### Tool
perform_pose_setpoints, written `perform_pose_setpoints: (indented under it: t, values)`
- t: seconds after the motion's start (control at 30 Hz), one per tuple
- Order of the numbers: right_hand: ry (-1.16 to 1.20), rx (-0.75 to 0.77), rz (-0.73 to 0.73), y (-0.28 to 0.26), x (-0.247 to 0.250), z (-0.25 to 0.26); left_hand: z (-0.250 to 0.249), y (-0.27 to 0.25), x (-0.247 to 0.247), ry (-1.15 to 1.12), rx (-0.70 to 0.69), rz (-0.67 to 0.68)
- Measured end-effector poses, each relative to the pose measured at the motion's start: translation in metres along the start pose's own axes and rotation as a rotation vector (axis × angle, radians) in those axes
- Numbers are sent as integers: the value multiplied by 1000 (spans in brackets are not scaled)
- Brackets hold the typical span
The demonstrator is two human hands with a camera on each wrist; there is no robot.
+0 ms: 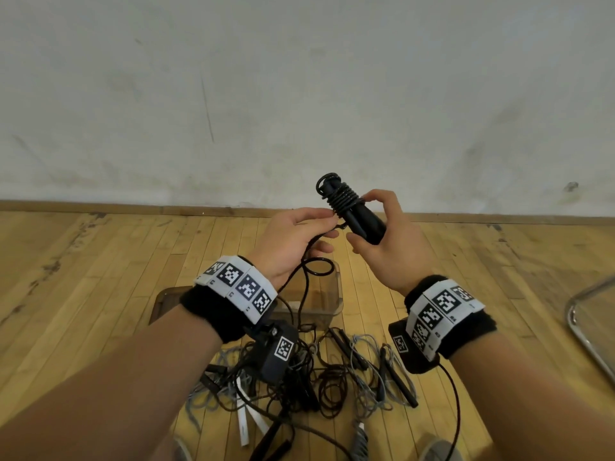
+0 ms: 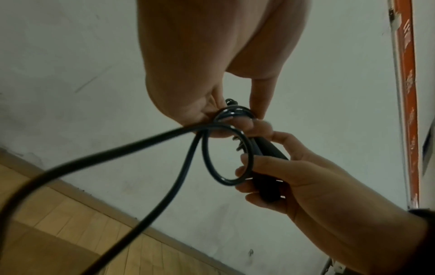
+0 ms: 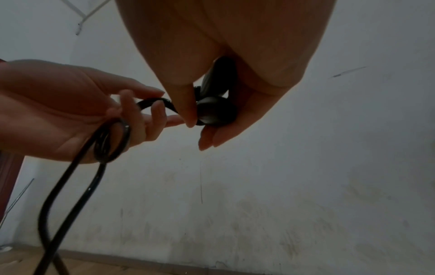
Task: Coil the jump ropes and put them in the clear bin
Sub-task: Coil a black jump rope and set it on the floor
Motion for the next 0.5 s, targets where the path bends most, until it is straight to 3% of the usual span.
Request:
perform_pose_setpoints:
  t: [0.1, 0.27, 0.5]
  values:
    - [-16, 19, -11, 2, -5, 0, 0, -1, -2, -74, -6, 5]
    - [173, 5, 70, -4, -19, 5, -2, 0, 0, -129, -10, -43]
    - [200, 40, 112, -8, -22, 11, -1, -1, 1, -9, -76, -130]
Point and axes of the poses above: each hand's wrist, its own y-axis towards the middle knuckle, its own x-axis out of the back of the hand, z = x × y, the point moved 6 cm from there along y, towards the middle knuckle, and after that the axes turned 12 degrees about -z, right-handed, at the moved point
